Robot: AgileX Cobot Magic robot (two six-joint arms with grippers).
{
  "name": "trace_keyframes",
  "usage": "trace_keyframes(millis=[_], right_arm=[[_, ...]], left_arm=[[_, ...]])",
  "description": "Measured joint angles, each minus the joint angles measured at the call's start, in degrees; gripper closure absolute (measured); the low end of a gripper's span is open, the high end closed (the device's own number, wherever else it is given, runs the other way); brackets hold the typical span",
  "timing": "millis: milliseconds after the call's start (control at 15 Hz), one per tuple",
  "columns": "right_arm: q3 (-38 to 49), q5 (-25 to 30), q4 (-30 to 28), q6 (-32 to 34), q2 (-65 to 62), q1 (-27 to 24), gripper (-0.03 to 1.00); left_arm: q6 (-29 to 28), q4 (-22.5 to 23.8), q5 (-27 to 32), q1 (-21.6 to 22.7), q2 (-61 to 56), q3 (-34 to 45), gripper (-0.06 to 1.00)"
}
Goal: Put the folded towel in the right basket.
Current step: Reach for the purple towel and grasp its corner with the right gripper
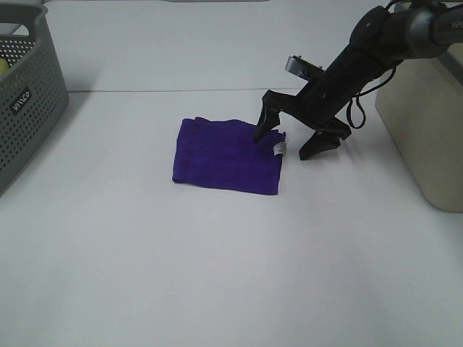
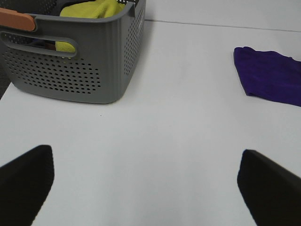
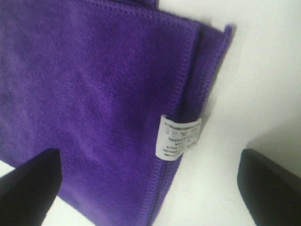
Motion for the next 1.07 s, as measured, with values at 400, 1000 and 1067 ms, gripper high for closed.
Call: trace_keyframes(millis=[400, 1000, 1067], right_arm=[[-0.69, 0.00, 2.35, 0.17, 1.32, 0.00, 0.00], [-2.01, -8.77, 10.08, 1.72, 5.39, 10.20, 0.28], [-2.01, -9.68, 9.63, 2.06, 5.61, 10.66, 0.37]], left_arm=[[0.00, 0.00, 0.00, 0.00, 0.00, 0.00, -0.04], [0.00, 0.00, 0.00, 0.00, 0.00, 0.00, -0.04], [0.00, 0.00, 0.00, 0.00, 0.00, 0.00, -0.04]])
